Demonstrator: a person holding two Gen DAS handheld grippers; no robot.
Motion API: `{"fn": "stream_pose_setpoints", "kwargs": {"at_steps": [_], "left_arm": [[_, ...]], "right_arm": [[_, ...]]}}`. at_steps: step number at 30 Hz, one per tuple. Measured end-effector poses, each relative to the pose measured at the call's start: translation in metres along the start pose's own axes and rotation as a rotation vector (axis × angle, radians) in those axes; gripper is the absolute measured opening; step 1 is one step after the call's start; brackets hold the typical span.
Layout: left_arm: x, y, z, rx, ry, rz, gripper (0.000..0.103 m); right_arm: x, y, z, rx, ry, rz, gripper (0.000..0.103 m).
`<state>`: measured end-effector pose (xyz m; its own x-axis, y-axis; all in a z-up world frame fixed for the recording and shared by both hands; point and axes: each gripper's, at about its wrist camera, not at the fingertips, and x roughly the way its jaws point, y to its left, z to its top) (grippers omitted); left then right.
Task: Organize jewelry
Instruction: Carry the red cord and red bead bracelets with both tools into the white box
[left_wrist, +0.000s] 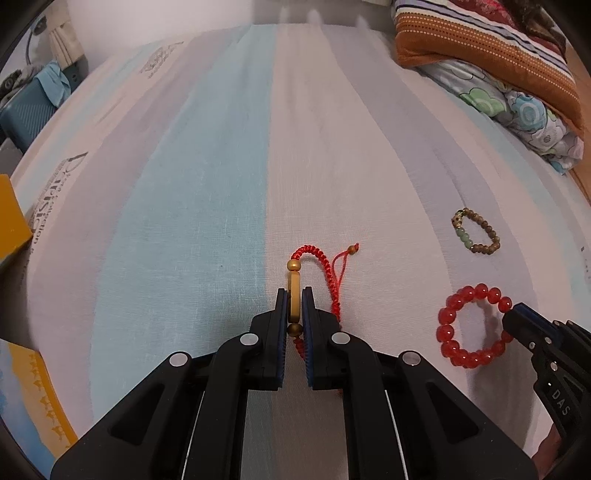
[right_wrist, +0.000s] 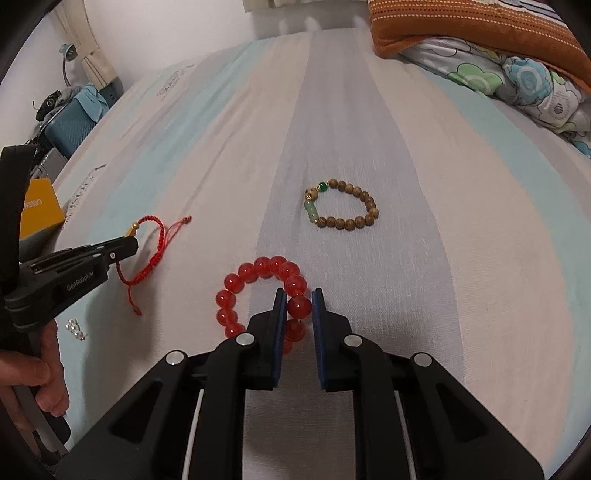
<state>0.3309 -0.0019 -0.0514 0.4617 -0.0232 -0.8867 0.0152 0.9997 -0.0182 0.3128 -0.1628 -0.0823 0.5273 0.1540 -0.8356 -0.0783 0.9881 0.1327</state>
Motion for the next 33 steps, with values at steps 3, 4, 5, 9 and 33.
{"fn": "stream_pose_setpoints", "kwargs": {"at_steps": [3, 4, 5, 9, 33], "left_arm": [[-0.007, 0.0, 0.0, -0.002, -0.011, -0.005, 0.007], [-0.008, 0.0, 0.0, -0.002, -0.013, -0.005, 0.007], [-0.009, 0.0, 0.0, -0.003, -0.015, -0.004, 0.007], [-0.014, 0.0, -0.003, -0.006, -0.017, -0.003, 0.007], [-0.083, -0.001, -0.025, -0.014, -0.068, 0.002, 0.007]], "right_arm": [[-0.004, 0.002, 0.001, -0.001, -0.012, 0.005, 0.013], [-0.004, 0.002, 0.001, 0.0, -0.014, 0.007, 0.013], [-0.005, 0.003, 0.002, 0.0, -0.016, 0.009, 0.013], [-0.009, 0.004, 0.004, 0.009, -0.022, 0.015, 0.013], [-0.05, 0.018, 0.012, -0.002, -0.094, 0.02, 0.013]]}}
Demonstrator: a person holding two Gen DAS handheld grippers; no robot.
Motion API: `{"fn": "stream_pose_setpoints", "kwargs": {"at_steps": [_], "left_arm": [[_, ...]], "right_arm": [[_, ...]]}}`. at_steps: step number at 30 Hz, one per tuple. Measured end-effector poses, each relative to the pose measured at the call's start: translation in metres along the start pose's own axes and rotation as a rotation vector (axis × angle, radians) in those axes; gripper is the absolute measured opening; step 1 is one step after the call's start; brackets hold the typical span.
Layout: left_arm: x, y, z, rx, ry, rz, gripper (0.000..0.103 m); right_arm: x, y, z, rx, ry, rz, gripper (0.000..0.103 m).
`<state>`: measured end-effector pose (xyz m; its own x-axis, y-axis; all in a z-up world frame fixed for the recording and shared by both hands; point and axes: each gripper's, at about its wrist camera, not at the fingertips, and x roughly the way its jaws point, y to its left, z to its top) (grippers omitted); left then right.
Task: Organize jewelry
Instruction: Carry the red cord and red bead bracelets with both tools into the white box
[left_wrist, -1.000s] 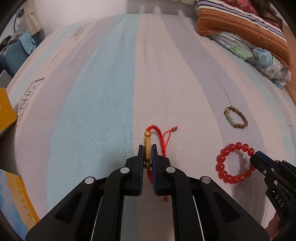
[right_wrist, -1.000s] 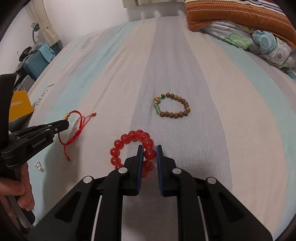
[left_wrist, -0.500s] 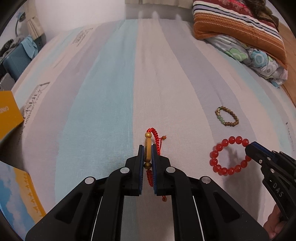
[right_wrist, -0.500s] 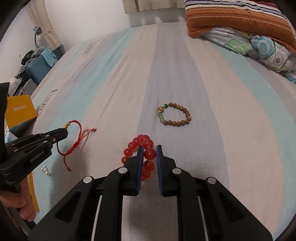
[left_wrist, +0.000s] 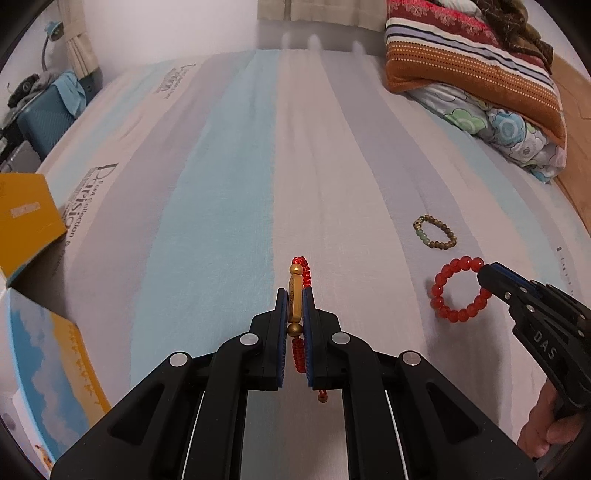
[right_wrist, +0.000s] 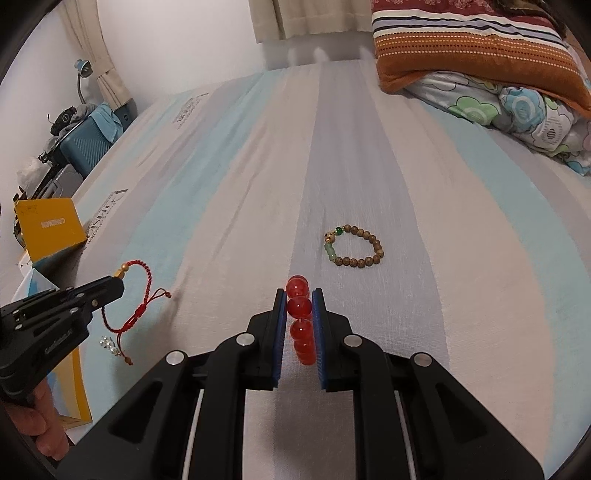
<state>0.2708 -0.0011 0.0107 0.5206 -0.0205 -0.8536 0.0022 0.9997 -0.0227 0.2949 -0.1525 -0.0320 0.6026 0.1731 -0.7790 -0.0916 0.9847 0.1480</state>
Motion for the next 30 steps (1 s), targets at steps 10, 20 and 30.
{"fn": "stream_pose_setpoints", "kwargs": {"at_steps": [10, 20, 30], "left_arm": [[-0.03, 0.015, -0.011, -0.029, -0.026, 0.006, 0.007], [-0.058, 0.033, -0.012, -0.065, -0.063, 0.042, 0.007], [-0.083, 0.049, -0.023, -0.084, -0.061, 0.06, 0.007]], "right_arm": [[-0.012, 0.006, 0.004, -0.003, -0.013, -0.011, 0.013], [-0.025, 0.027, 0.01, -0.048, -0.034, -0.032, 0.013], [-0.048, 0.049, 0.011, -0.06, -0.036, -0.019, 0.013]]}}
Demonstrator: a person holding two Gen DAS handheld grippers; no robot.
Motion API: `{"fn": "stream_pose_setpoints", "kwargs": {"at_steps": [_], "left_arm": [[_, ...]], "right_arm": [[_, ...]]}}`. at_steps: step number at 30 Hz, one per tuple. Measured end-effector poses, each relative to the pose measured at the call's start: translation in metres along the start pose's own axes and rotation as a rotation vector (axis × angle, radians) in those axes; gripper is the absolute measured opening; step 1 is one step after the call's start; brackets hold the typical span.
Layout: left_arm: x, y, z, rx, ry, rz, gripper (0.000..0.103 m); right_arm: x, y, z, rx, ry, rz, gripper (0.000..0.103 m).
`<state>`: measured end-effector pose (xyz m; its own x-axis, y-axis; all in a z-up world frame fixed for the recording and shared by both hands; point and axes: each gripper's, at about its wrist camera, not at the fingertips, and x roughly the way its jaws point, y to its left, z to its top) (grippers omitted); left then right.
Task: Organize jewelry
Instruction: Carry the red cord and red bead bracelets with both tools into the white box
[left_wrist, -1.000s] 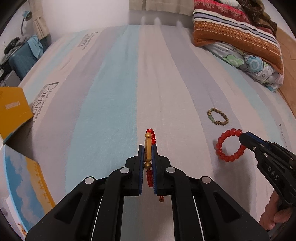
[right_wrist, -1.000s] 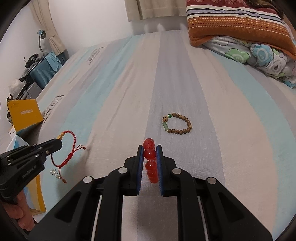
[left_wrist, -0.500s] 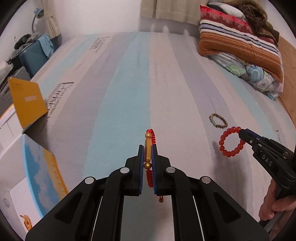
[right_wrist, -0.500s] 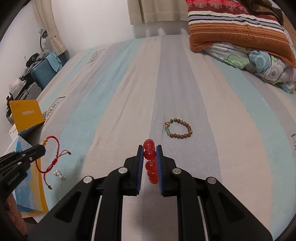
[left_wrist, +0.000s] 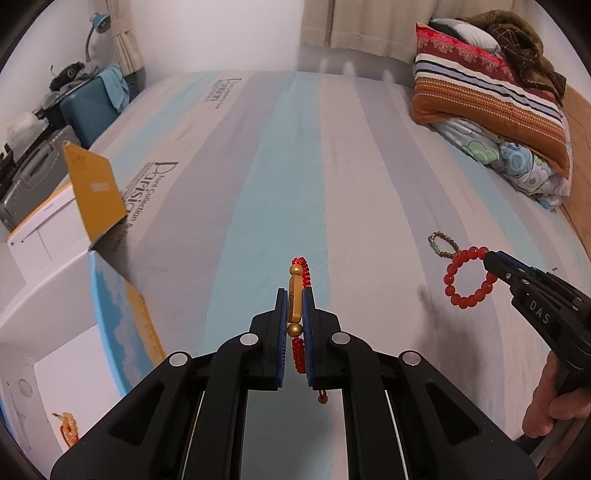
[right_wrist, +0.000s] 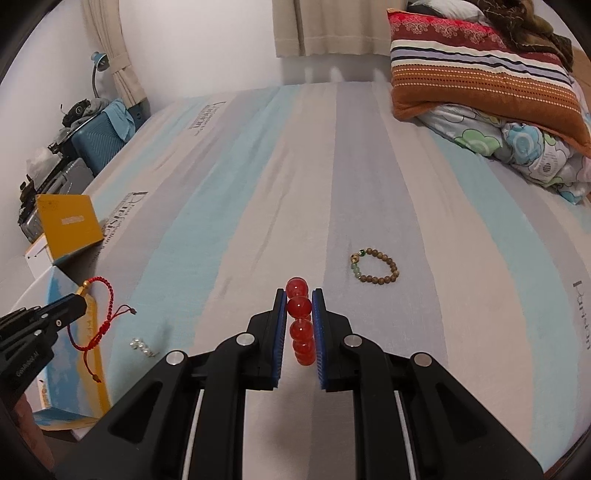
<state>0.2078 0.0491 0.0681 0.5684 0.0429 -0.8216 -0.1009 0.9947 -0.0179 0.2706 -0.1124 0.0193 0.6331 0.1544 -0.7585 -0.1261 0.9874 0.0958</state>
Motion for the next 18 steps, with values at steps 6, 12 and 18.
{"fn": "stream_pose_setpoints", "kwargs": {"at_steps": [6, 12, 18], "left_arm": [[-0.018, 0.006, -0.002, 0.026, 0.005, -0.006, 0.007], [-0.031, 0.02, -0.009, 0.016, 0.011, -0.001, 0.007], [-0.042, 0.039, -0.017, 0.008, 0.012, 0.008, 0.007]], "right_arm": [[-0.015, 0.013, -0.006, 0.004, 0.015, 0.016, 0.013], [-0.033, 0.026, -0.008, -0.006, 0.015, 0.009, 0.013], [-0.049, 0.043, -0.011, -0.02, 0.01, 0.006, 0.013]]}}
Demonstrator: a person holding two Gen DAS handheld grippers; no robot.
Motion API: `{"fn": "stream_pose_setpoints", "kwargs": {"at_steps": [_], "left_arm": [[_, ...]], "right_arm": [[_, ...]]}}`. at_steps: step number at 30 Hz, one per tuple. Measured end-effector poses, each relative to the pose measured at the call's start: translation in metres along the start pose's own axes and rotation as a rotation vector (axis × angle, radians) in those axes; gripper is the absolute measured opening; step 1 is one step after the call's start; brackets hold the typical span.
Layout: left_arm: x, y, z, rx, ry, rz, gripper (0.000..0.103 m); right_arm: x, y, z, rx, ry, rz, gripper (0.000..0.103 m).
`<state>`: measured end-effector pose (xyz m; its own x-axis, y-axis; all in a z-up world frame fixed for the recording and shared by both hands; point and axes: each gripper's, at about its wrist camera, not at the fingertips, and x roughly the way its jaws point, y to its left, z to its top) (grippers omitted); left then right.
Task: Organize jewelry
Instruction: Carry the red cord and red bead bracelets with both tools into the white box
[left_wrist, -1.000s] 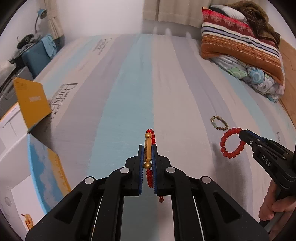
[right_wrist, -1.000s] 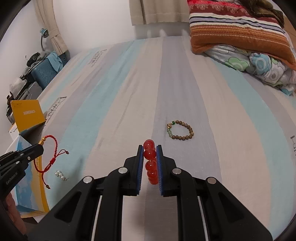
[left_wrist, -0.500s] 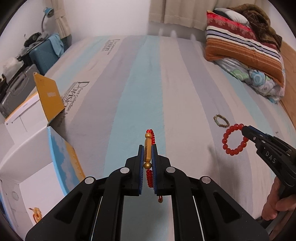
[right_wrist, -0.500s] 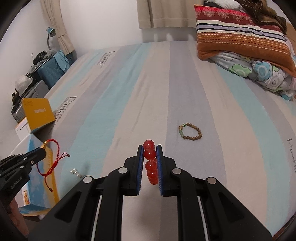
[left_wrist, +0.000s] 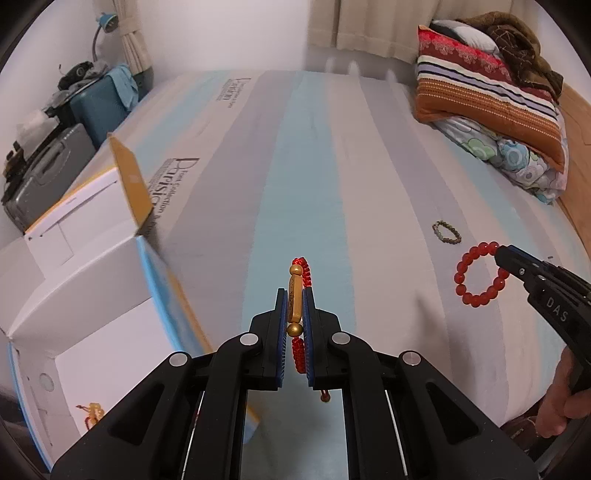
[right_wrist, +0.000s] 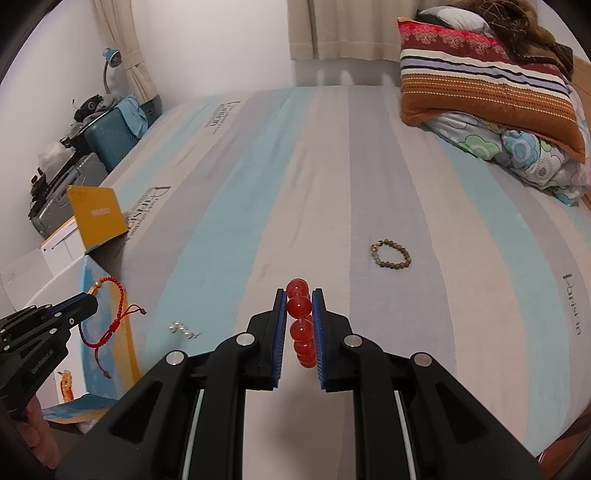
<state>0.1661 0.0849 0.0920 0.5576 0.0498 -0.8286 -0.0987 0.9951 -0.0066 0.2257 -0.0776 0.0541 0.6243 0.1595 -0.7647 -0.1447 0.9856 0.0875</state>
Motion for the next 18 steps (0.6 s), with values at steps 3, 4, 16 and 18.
{"fn": "stream_pose_setpoints", "kwargs": {"at_steps": [3, 4, 16, 18], "left_arm": [[-0.007, 0.01, -0.002, -0.007, -0.005, 0.001, 0.007], [-0.01, 0.014, -0.003, -0.009, -0.009, 0.006, 0.007], [-0.047, 0.069, -0.01, -0.056, -0.053, 0.065, 0.007], [-0.053, 0.08, -0.013, -0.067, -0.058, 0.078, 0.007]], "right_arm": [[-0.007, 0.011, 0.001, -0.013, -0.002, 0.004, 0.013], [-0.01, 0.016, 0.001, -0.019, -0.006, 0.004, 0.013], [-0.024, 0.07, 0.0, -0.07, -0.025, 0.048, 0.013], [-0.025, 0.078, 0.0, -0.077, -0.027, 0.056, 0.013]]}}
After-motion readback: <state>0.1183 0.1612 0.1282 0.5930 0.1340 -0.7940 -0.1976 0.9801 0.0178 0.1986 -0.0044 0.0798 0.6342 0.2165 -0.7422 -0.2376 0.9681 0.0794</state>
